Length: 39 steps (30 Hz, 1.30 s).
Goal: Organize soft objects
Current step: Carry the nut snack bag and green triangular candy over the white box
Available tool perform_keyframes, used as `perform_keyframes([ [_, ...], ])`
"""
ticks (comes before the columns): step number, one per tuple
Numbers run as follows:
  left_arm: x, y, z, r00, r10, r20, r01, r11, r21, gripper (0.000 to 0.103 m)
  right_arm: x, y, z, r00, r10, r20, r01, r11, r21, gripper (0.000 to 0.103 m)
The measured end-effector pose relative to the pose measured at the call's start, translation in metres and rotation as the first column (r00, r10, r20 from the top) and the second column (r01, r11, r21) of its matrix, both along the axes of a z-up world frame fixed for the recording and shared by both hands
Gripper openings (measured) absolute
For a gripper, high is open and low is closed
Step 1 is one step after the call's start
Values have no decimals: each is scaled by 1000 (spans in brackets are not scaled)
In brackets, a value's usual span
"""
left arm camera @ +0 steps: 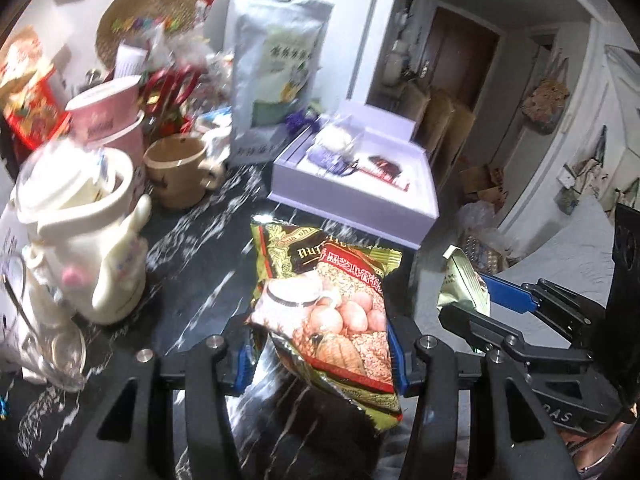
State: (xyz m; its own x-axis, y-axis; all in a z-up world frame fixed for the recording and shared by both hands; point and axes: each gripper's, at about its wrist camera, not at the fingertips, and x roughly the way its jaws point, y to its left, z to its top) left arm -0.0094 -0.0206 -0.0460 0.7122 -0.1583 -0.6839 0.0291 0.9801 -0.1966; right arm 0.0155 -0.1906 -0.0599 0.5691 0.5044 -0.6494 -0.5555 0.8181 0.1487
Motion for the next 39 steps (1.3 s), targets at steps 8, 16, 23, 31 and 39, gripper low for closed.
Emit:
perform_keyframes([
  [8, 9, -25, 37, 993, -82, 90, 80, 997, 18, 51, -9, -28, 42, 994, -47, 98, 44, 998, 34, 49],
  [16, 24, -51, 69, 974, -149, 170, 142, 989, 52, 51, -3, -53, 67, 983, -95, 157, 86, 994, 66, 49],
  [23, 46, -64, 90, 959, -175, 222, 166, 984, 60, 51, 12, -73, 86, 970, -128, 206, 112, 990, 89, 49],
  [31, 84, -72, 115, 943, -181, 280, 164, 983, 81, 51, 43, -83, 107, 952, -157, 262, 132, 985, 112, 49],
  [39, 134, -72, 128, 937, -172, 304, 145, 983, 109, 51, 85, -81, 122, 936, -179, 304, 147, 981, 125, 49],
])
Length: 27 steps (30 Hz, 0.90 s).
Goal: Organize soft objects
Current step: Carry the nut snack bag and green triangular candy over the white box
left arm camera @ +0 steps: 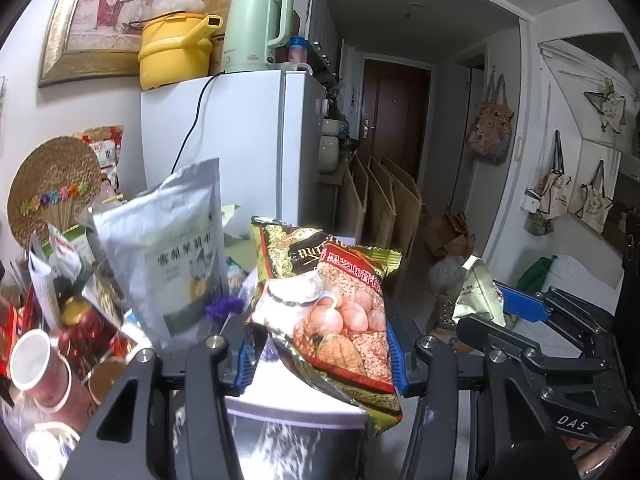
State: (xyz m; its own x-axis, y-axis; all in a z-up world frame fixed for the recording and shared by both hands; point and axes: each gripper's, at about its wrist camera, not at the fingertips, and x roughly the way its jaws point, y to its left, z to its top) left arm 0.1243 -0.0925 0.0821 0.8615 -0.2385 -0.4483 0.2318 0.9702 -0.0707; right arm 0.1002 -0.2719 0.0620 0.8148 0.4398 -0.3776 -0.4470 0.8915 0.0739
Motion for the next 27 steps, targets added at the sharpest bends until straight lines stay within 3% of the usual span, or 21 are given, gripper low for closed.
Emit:
perform_keyframes([
  [15, 102, 1, 12, 1000, -3, 12, 2, 1000, 22, 51, 96, 2, 17, 1000, -28, 10, 28, 1000, -10, 50],
  [27, 177, -2, -26, 994, 55, -98, -45, 993, 105, 51, 175, 15, 5, 997, -42, -69, 38, 998, -57, 50],
])
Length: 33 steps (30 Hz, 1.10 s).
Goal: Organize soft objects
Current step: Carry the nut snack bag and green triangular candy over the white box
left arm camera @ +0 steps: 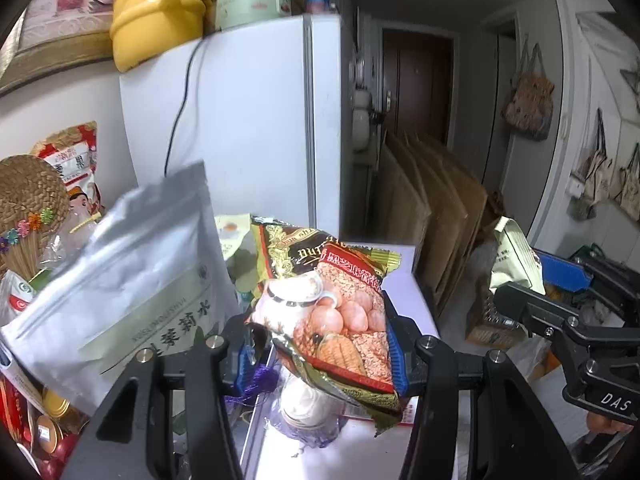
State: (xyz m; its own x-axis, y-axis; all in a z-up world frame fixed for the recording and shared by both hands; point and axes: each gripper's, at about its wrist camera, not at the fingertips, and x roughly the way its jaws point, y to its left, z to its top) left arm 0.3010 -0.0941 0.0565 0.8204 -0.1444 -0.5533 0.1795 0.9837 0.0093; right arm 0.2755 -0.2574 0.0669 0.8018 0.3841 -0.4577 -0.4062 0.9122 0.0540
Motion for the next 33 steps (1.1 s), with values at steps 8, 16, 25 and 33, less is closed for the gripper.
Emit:
perform_keyframes([
  [8, 30, -6, -41, 991, -7, -133, 10, 1000, 27, 51, 29, 8, -36, 994, -9, -110, 4, 999, -42, 50],
  [16, 44, -13, -80, 967, -10, -256, 23, 999, 48, 51, 39, 10, -67, 977, 3, -213, -17, 998, -64, 50],
  [25, 51, -9, -126, 933, 23, -360, 10, 996, 90, 51, 52, 19, -110, 949, 2, -317, -38, 994, -107, 50],
  [33, 53, -11, -138, 930, 38, -367, 5, 993, 116, 51, 62, 15, -129, 935, -1, -356, -29, 997, -77, 50],
])
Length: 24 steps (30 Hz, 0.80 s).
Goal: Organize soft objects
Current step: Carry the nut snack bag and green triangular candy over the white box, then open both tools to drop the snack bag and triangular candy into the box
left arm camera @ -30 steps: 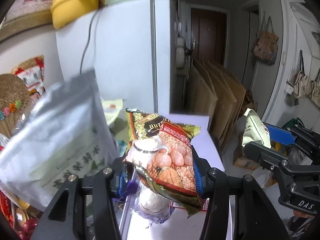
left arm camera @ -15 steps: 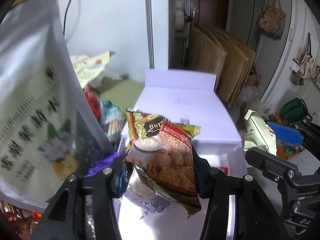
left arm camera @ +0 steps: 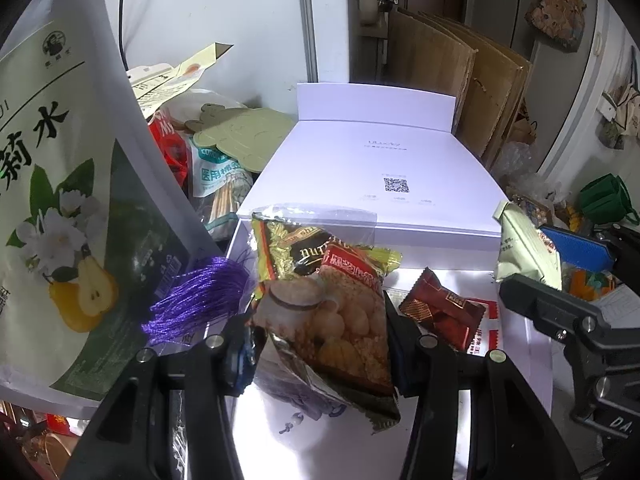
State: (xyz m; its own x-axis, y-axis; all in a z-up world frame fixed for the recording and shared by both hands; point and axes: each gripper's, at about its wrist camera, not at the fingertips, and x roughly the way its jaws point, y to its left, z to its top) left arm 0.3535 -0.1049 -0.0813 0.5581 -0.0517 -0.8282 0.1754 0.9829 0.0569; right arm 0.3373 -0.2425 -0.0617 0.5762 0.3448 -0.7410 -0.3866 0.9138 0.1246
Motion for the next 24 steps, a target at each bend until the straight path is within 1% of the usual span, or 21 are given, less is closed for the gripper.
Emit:
perform_keyframes([
  [4, 8, 0, -5, 1000, 4, -21, -4, 1000, 6, 54, 3, -2, -1, 1000, -9, -2, 9, 1000, -3, 50],
  [8, 10, -4, -3, 1000, 10, -22, -10, 1000, 21, 54, 2, -1, 1, 1000, -6, 5, 6, 1000, -8, 50],
  [9, 8, -4, 0, 1000, 14, -16, -14, 1000, 20, 56, 2, -1, 2, 1000, -4, 7, 5, 1000, -11, 50],
  [11, 3, -3, 7, 1000, 23, 17, -23, 999, 26, 65, 2, -1, 3, 1000, -3, 12, 3, 1000, -16, 50],
  [12, 0, -4, 12, 999, 21, 39, -22, 999, 32, 76, 1, -1, 4, 1000, -2, 14, 2, 1000, -16, 50],
  [13, -6, -4, 18, 997, 20, 69, -23, 999, 43, 82, 1, -1, 5, 1000, -1, 16, 1, 1000, -16, 50],
  [16, -14, -5, 32, 993, 20, 113, -27, 998, 60, 82, 0, -3, 8, 1000, -2, 21, 2, 1000, -15, 50],
  [20, -21, -1, 45, 990, 38, 137, -47, 997, 67, 82, 1, -6, 11, 1000, -13, 22, 13, 1000, -2, 50],
  [24, -27, 5, 50, 988, 55, 141, -61, 997, 43, 82, 2, -7, 13, 1000, -6, 20, 5, 1000, 22, 50],
])
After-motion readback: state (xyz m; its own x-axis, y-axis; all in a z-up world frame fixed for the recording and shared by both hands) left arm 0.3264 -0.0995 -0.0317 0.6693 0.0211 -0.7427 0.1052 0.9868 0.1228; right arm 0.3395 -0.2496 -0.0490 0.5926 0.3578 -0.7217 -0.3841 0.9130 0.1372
